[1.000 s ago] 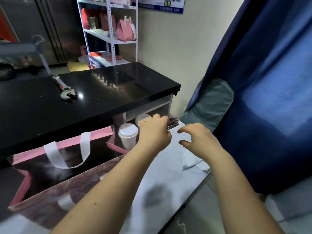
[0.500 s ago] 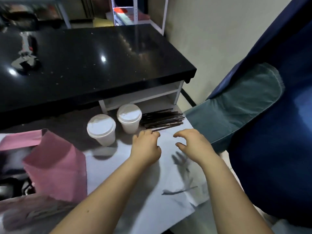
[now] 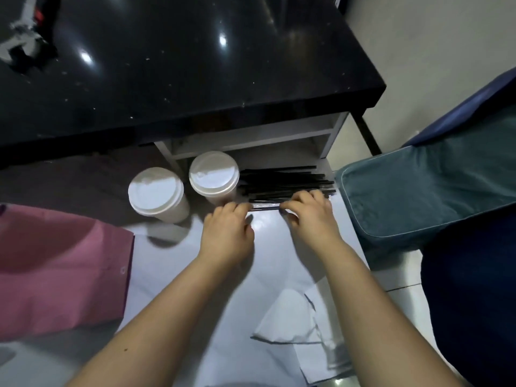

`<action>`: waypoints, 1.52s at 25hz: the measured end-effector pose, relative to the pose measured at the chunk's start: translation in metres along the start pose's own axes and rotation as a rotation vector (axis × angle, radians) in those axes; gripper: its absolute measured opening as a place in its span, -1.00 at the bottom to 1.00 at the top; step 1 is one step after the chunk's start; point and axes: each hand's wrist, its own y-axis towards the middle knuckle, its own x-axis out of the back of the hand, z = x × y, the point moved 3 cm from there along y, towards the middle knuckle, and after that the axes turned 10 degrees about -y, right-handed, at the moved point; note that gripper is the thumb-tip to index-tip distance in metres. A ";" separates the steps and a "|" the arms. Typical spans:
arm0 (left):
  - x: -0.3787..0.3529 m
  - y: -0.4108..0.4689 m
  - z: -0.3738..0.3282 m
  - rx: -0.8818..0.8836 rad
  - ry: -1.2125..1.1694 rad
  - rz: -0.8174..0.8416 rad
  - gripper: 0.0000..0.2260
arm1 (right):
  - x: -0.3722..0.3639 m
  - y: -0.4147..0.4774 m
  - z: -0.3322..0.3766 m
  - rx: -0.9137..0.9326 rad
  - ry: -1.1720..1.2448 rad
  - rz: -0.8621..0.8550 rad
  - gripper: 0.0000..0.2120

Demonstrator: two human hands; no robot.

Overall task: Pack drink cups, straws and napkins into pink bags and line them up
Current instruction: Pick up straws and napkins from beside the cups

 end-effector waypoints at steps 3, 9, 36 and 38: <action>0.000 0.006 0.003 0.033 -0.006 0.000 -0.65 | -0.009 0.003 0.006 0.001 -0.025 -0.075 -0.89; 0.002 0.009 0.005 0.035 -0.044 -0.013 -0.64 | -0.016 0.000 0.013 0.039 -0.069 -0.031 -0.95; 0.024 -0.015 0.011 -0.023 -0.073 -0.061 -0.65 | 0.027 0.029 0.015 0.003 -0.142 -0.052 -0.85; 0.033 -0.015 0.001 -0.041 -0.059 -0.063 -0.65 | 0.037 0.022 0.016 0.000 -0.054 0.006 -0.89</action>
